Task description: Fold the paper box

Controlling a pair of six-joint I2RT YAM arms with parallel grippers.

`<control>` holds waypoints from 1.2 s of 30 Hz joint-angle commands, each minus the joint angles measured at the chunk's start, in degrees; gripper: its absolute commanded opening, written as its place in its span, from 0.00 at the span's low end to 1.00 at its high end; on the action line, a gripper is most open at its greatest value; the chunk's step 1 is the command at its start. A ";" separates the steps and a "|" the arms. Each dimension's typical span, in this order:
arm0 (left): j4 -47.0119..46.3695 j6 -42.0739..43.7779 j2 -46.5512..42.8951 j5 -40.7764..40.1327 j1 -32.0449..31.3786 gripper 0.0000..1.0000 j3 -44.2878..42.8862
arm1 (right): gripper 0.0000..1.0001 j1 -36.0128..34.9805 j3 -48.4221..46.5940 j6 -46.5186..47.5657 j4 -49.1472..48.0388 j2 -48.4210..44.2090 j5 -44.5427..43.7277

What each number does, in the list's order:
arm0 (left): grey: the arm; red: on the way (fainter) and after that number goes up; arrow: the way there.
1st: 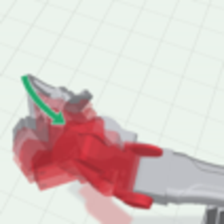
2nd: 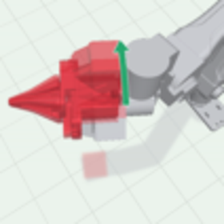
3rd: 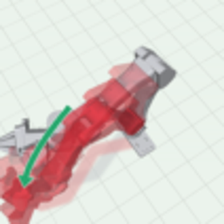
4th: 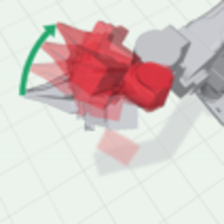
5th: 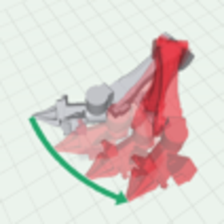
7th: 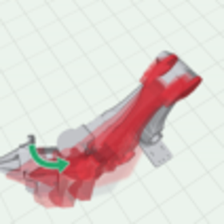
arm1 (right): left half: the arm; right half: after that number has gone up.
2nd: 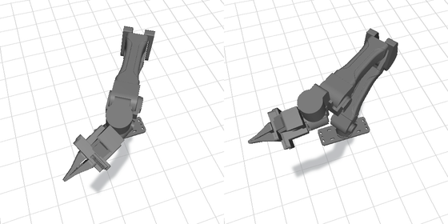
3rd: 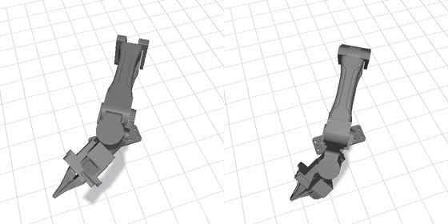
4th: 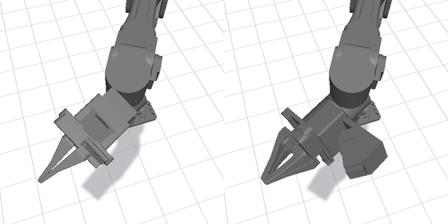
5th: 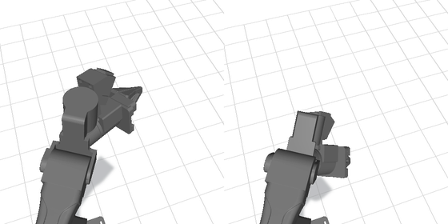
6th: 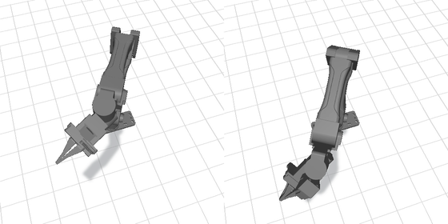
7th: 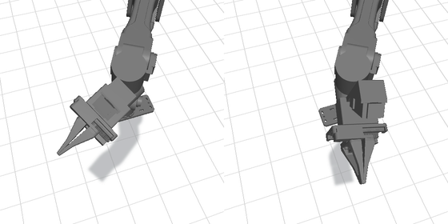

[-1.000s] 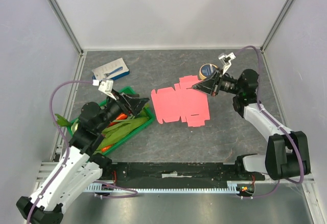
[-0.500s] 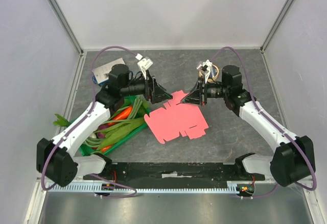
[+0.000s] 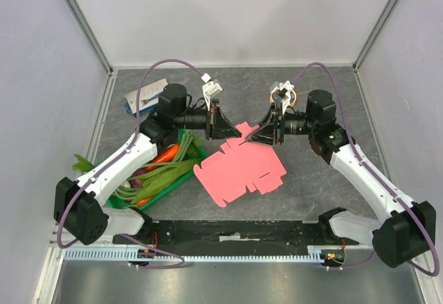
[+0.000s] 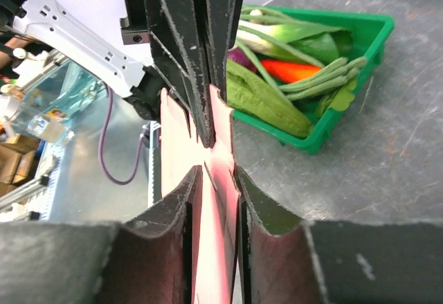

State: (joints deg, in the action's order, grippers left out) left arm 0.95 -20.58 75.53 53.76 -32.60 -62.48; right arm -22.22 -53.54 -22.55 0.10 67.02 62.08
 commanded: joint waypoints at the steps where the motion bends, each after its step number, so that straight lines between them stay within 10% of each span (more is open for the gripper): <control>1: -4.71 -0.51 -4.50 -3.91 0.34 0.02 0.15 | 0.36 0.33 0.71 -4.78 -5.63 -5.05 -2.67; 5: -12.10 -6.82 -8.98 -4.54 2.36 0.02 4.37 | 0.36 0.68 4.66 -9.25 -12.57 -7.96 -2.32; 15: -26.79 -16.60 -14.09 -3.31 3.51 0.02 13.26 | 0.00 1.21 8.54 -21.93 -33.83 -6.56 1.54; 18: -15.77 -16.33 -12.25 -0.42 6.84 0.60 8.01 | 0.00 1.21 6.00 -14.67 -22.16 -6.12 1.73; 21: -15.36 -21.69 -9.27 4.68 11.32 0.75 1.41 | 0.00 0.86 3.88 -7.16 -17.06 -5.33 3.47; 26: -14.22 -22.04 -2.85 8.37 11.16 0.72 -7.21 | 0.00 0.77 1.96 -5.24 -15.40 -3.13 4.45; 30: -10.18 -20.12 2.43 9.70 9.57 0.40 -10.91 | 0.00 0.51 0.89 -5.93 -15.82 -1.37 6.90; 36: -6.58 -16.69 6.56 12.94 7.99 0.28 -13.02 | 0.00 -0.02 0.28 -5.76 -15.74 -0.58 8.84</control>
State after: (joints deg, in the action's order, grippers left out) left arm -9.32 -39.53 80.51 61.87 -23.68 -72.49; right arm -21.67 -50.11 -29.34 -15.29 66.35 68.05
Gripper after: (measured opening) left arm 0.292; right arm 0.011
